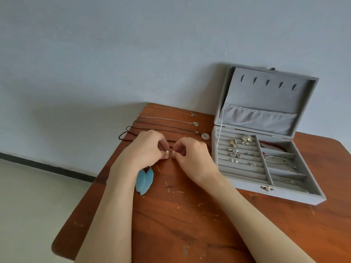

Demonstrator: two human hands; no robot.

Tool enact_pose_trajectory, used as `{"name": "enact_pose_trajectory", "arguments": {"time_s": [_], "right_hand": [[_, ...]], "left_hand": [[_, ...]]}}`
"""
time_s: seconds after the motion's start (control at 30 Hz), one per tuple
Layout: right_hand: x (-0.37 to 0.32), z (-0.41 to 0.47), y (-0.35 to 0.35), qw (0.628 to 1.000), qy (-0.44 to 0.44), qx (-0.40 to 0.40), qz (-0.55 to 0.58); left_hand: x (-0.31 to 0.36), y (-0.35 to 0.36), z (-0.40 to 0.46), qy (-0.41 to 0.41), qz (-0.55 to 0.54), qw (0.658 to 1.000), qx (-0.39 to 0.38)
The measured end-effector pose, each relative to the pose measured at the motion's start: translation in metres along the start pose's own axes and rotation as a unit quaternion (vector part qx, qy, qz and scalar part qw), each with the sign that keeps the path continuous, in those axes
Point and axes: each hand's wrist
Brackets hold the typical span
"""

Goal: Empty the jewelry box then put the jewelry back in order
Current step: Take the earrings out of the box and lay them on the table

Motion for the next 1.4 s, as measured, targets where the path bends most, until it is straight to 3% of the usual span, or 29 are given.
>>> {"name": "enact_pose_trajectory", "arguments": {"time_s": [0.63, 0.87, 0.97, 1.13, 1.3, 1.4], "right_hand": [[0.000, -0.004, -0.003, 0.998, -0.001, 0.018, 0.054], [0.010, -0.015, -0.040, 0.994, -0.013, 0.089, 0.059], [0.030, -0.016, -0.070, 0.992, 0.014, 0.110, 0.063], [0.073, -0.010, -0.107, 0.990, 0.062, 0.123, 0.008], [0.111, -0.001, -0.119, 0.984, 0.114, 0.123, -0.051], [0.124, 0.001, -0.120, 0.986, 0.119, 0.102, -0.065]], "left_hand": [[-0.002, 0.001, 0.002, 0.002, -0.023, 1.000, 0.016], [0.010, -0.005, 0.000, 0.071, -0.074, 0.987, 0.128], [0.034, 0.004, 0.001, 0.116, -0.095, 0.982, 0.115], [0.085, 0.025, 0.018, 0.202, -0.044, 0.977, 0.044], [0.127, 0.048, 0.049, 0.237, 0.009, 0.969, 0.070], [0.140, 0.066, 0.064, 0.242, 0.096, 0.963, 0.069]]}}
Point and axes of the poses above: each hand's wrist, its own z-axis towards the middle knuckle, its own y-axis out of the palm, x = y × z
